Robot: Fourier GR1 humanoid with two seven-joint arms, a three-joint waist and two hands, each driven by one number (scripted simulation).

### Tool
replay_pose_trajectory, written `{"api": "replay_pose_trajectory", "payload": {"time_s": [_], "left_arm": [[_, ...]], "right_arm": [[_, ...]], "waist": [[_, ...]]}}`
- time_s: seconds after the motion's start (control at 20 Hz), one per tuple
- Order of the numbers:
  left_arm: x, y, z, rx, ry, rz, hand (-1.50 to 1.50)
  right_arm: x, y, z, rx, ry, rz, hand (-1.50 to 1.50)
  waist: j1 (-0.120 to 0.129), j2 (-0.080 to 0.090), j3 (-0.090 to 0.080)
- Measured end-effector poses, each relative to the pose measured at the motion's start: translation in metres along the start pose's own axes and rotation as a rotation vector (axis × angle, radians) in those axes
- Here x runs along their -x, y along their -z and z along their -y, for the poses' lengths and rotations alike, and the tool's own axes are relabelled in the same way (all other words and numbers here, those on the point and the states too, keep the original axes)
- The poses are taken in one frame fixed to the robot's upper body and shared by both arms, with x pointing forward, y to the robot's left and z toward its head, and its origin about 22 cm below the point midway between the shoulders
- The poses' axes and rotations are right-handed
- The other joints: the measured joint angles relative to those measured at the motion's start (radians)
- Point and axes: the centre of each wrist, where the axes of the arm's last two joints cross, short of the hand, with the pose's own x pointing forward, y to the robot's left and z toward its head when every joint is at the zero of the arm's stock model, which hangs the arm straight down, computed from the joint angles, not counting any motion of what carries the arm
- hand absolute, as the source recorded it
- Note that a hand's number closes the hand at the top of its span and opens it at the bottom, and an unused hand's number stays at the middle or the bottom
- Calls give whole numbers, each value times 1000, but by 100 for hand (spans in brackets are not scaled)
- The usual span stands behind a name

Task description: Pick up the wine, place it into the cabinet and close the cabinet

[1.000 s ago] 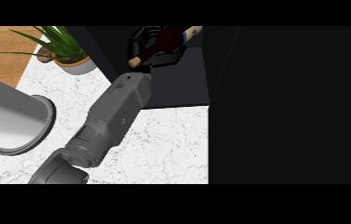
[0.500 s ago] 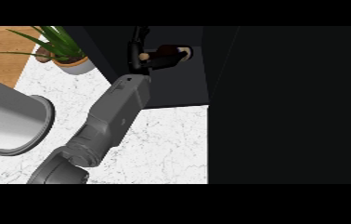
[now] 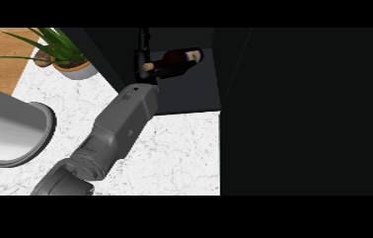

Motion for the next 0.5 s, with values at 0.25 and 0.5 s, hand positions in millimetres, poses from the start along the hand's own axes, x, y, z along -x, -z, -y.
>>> {"api": "replay_pose_trajectory", "payload": {"time_s": [0.25,0.5], "left_arm": [[0,0,-1,0,-17,15,-150],[1,0,-1,41,-48,44,-150]], "right_arm": [[1,-2,1,-2,-4,-8,-150],[3,-3,1,2,-1,-4,-150]], "waist": [[-2,-1,0],[-1,0,0]]}}
